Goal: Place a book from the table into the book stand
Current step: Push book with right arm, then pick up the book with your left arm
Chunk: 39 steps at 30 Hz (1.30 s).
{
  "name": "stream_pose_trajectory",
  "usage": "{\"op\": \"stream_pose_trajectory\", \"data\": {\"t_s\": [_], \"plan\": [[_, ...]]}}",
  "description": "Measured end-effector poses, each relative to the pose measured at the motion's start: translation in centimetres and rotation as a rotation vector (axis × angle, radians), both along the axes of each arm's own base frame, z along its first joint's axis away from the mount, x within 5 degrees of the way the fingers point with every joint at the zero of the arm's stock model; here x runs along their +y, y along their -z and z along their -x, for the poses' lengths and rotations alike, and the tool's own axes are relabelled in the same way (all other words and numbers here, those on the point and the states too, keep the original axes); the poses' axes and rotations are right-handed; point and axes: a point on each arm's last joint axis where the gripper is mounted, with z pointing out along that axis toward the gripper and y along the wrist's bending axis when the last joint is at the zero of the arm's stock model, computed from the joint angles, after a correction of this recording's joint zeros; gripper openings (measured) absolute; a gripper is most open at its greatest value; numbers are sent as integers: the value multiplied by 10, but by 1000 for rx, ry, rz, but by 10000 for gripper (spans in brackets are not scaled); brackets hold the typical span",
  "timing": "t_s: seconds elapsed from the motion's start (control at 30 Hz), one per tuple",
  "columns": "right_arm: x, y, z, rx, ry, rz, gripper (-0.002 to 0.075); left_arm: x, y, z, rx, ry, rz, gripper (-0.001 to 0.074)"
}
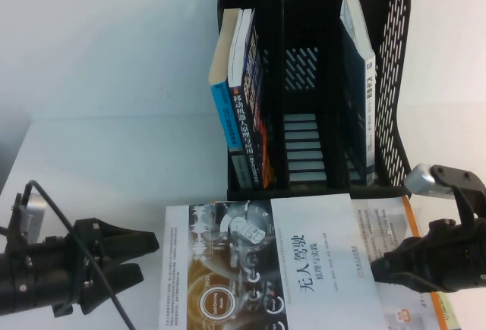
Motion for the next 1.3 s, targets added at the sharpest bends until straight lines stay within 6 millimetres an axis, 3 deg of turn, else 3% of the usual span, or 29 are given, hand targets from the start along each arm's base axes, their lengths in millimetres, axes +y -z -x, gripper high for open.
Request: {"op": "stream_pose_trajectory", "data": {"t_s": [0.2,0.47,0.67,1.0,1.13,1.3], "plan": [[2,-1,-2,-17,3,-23,-2,3,16,-13,39,75,113,499],[3,-1,-4,-30,17,-44,-2,2,36,-26,81,101,123,499],[7,11,-9,10,26,-83,-2,-9,46,-28,85,138,132,500],[21,16,-15,64,16,-181,-2,-10,58,-29,105,137,136,498],[21,17,-16,57,18,-170,-2,-10,58,-29,102,140,134,415],[21,17,-16,38,1,-158,-2,-11,56,-29,84,170,150,144]]}}
